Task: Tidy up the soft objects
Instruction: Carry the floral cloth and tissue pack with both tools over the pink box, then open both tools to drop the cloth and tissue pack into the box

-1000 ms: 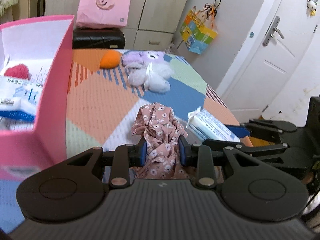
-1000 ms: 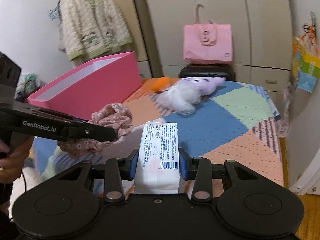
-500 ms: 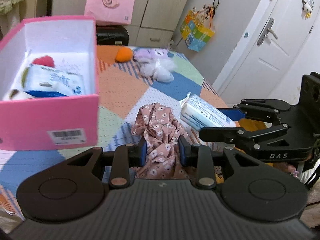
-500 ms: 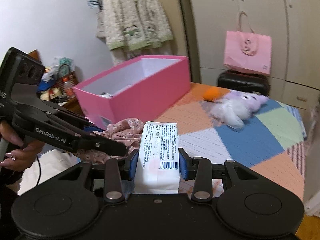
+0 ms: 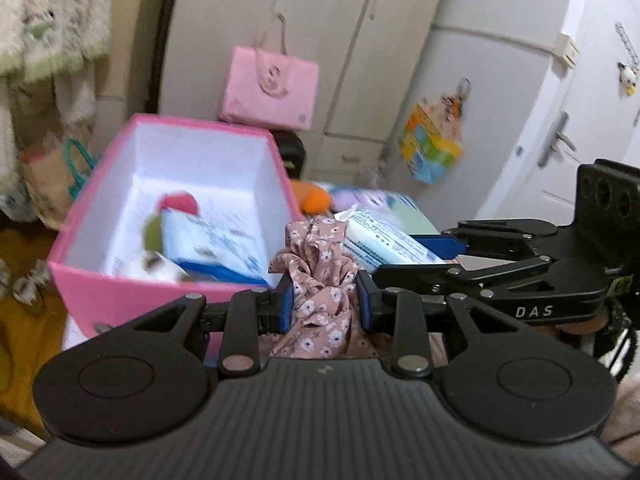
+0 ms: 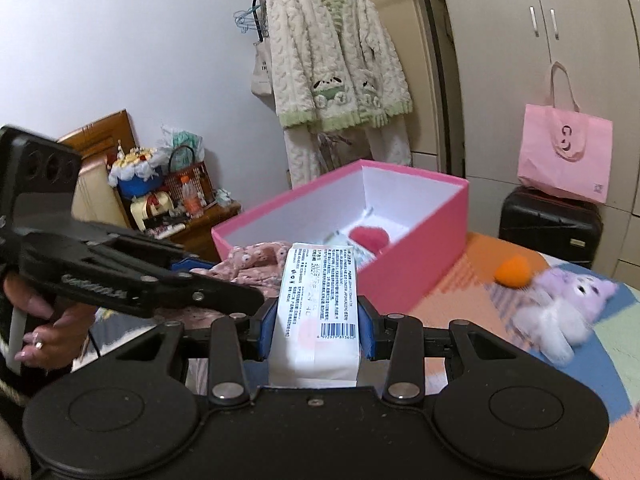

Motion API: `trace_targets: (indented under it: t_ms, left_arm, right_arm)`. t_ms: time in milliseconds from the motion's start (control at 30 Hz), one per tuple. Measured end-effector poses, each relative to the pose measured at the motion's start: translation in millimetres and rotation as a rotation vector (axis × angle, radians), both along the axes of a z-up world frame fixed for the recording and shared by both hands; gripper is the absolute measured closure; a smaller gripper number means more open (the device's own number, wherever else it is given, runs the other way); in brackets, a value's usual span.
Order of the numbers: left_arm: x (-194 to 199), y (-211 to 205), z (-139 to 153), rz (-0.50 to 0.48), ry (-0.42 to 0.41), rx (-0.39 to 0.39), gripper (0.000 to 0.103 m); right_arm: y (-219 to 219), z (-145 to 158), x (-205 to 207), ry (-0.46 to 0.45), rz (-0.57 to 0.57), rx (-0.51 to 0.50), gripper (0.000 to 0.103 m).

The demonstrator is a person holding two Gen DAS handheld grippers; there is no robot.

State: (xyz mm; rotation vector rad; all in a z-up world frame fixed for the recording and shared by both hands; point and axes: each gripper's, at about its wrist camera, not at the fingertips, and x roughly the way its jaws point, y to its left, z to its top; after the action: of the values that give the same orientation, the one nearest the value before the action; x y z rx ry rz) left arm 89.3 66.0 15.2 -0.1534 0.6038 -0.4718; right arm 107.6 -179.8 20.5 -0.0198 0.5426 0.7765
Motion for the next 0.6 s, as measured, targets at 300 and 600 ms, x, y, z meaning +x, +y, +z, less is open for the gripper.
trace_targets:
  t_ms: [300, 600]
  left_arm:
    - [53, 19, 3, 0.067, -0.067, 0.045, 0.073]
    - [146, 45, -4, 0.079, 0.028, 0.114, 0.073]
  right_arm:
    - [39, 12, 44, -0.041, -0.031, -0.014, 0.058]
    - [71, 12, 118, -0.041, -0.072, -0.122, 0.058]
